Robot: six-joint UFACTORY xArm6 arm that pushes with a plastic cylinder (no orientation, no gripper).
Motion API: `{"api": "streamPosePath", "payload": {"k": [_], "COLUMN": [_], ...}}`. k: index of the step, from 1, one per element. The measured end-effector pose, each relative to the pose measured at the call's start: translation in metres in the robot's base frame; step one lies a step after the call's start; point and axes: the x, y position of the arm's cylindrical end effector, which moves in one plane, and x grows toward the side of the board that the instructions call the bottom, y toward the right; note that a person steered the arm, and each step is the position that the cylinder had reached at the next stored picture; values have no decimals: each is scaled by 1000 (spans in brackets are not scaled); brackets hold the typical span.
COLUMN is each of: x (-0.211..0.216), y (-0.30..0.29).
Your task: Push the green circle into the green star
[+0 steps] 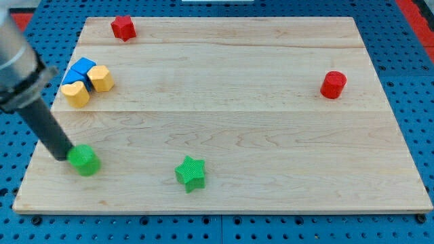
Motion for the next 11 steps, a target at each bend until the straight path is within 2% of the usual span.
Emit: {"api": "streamPosePath", "payload": {"k": [1, 2, 3, 4, 6, 8, 10, 11], "x": [12, 16, 24, 50, 44, 11, 5, 6], "y": [70, 90, 41, 59, 126, 195, 293, 307]}}
